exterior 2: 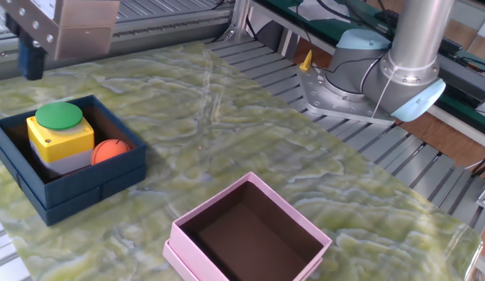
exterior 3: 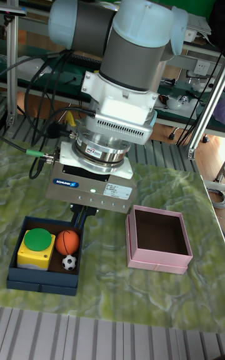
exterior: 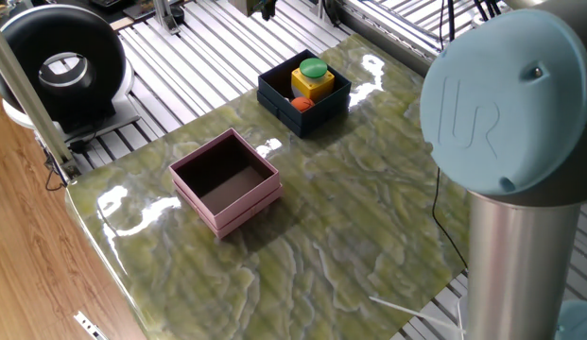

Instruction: Move an object from one box to another

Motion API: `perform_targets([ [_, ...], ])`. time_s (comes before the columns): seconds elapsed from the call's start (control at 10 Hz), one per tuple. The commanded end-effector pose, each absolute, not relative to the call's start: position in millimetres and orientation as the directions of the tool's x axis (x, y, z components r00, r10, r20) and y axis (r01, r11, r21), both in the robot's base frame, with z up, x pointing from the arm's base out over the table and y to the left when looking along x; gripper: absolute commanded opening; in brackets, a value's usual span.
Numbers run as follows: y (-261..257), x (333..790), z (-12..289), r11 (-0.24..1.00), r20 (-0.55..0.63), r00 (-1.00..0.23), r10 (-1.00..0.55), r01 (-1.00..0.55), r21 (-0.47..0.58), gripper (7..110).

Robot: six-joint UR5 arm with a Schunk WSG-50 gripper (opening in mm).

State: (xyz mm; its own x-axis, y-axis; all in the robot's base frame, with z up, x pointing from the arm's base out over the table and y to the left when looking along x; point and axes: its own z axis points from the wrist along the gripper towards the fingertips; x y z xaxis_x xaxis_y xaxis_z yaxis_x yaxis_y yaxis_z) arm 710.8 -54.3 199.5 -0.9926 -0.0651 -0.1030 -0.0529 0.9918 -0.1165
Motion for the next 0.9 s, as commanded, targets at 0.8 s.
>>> perform_targets([
  [0.8,-29,684,198,0.997,-0.006,-0.997,0.074,0.074,0.000,7],
])
